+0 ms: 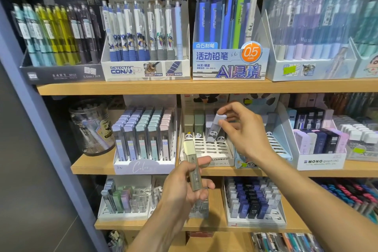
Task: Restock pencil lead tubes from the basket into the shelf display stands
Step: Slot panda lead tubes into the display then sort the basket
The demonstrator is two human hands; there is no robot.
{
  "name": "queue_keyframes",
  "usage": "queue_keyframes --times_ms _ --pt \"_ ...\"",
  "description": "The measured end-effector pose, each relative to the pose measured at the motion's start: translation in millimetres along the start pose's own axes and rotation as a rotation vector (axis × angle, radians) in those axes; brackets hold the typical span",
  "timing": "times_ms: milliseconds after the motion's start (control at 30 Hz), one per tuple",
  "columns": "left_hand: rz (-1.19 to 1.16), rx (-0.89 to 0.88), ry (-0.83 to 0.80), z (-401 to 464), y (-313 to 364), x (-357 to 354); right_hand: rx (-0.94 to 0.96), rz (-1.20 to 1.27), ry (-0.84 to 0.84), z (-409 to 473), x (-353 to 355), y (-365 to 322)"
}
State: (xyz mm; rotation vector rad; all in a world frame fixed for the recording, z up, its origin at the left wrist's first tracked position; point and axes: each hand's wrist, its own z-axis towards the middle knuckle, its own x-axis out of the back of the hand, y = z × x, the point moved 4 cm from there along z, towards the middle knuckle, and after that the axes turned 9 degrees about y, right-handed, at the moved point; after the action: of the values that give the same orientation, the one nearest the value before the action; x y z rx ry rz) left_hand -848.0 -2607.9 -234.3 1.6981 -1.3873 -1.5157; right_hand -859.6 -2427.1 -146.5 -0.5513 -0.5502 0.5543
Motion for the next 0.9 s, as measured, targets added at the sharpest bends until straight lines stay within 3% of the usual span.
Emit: queue_keyframes --times_ms 333,500,900 --pt "0.064 -0.074 -0.001 -5.6 5.2 -3.7 0.083 -0.040 -0.043 2.4 -2.2 -3.5" --pt "0.138 -0.138 0.008 -7.5 7.1 0.1 0.207 -0.253 -0.125 6.6 -17.0 -4.1" --pt "0.093 -0.153 0.013 -6.2 10.7 4.0 0.219 -0.368 -0.179 11.0 -24.0 -6.8"
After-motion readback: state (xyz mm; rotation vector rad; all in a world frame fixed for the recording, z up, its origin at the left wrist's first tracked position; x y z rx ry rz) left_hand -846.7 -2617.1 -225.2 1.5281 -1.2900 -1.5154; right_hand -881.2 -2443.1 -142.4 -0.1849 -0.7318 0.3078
